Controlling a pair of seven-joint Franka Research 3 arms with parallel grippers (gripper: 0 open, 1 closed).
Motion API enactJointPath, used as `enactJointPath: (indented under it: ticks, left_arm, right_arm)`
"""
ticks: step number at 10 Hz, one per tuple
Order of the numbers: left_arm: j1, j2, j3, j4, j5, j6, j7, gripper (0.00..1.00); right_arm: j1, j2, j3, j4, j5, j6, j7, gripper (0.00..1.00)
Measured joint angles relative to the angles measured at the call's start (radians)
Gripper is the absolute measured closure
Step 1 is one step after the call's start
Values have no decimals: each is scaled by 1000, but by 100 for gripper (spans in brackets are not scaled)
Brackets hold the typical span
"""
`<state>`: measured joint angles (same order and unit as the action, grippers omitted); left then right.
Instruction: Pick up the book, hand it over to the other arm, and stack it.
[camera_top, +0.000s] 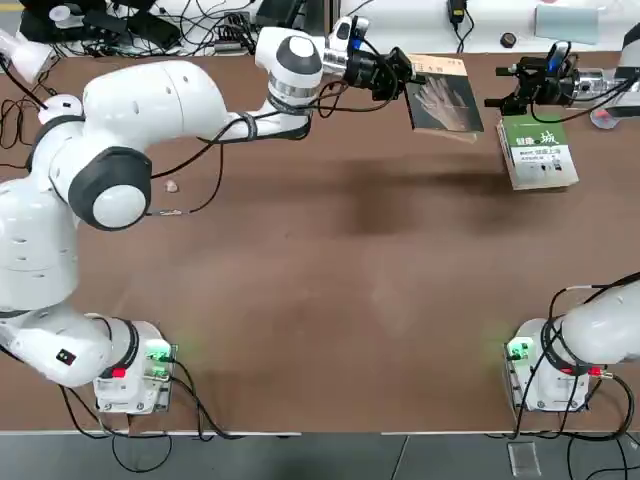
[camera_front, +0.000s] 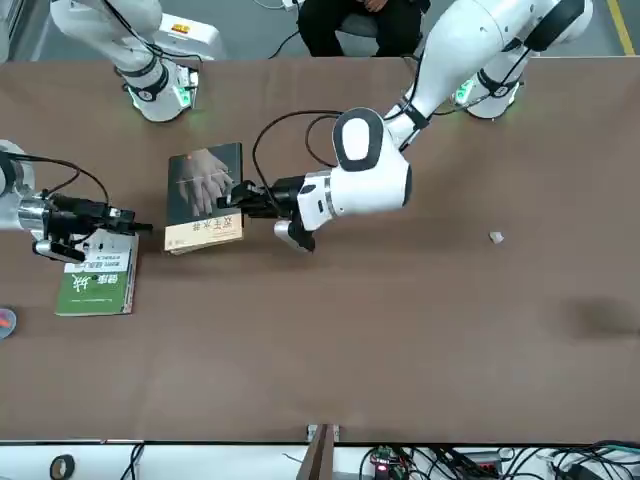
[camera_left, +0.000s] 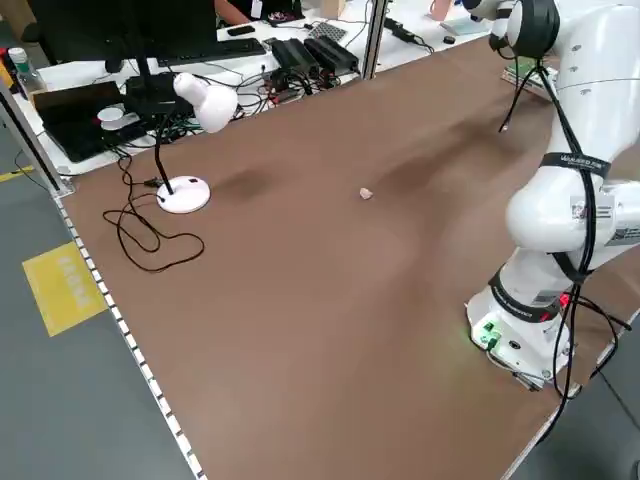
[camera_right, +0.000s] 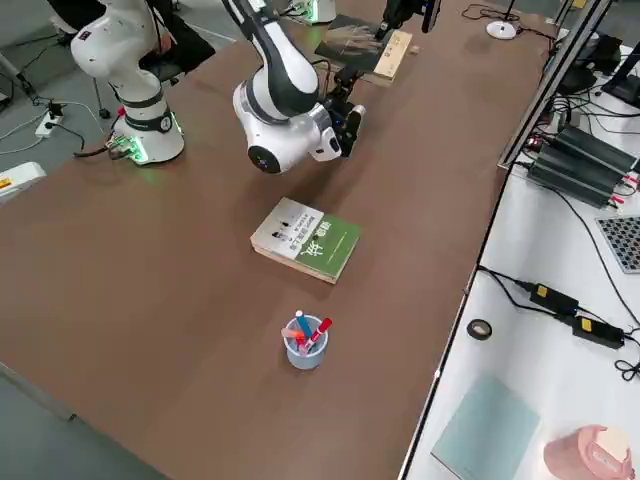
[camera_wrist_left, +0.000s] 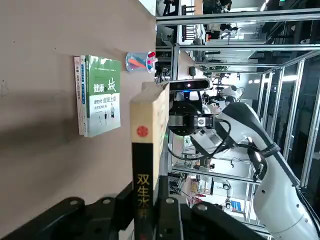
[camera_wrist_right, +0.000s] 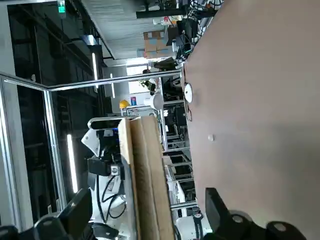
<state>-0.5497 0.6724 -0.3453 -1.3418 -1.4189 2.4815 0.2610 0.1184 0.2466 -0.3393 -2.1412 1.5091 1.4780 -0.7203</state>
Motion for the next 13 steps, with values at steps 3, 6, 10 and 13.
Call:
enactJointPath:
  ticks: [3, 6, 10, 13]
  left_arm:
    - [-3, 0, 0, 0, 0, 0, 0, 81]
    - [-5, 0, 0, 0, 0, 0, 0, 81]
    - [-5, 0, 0, 1, 0, 0, 0, 81]
    - [-5, 1, 0, 1, 0, 0, 0, 81]
  right_arm:
    - [21, -6, 3, 0, 1, 0, 14, 0]
    - [35, -7, 18, -2, 1, 0, 21, 0]
    - [39, -12, 35, -5, 1, 0, 26, 0]
    - [43, -13, 47, -6, 1, 2, 26, 0]
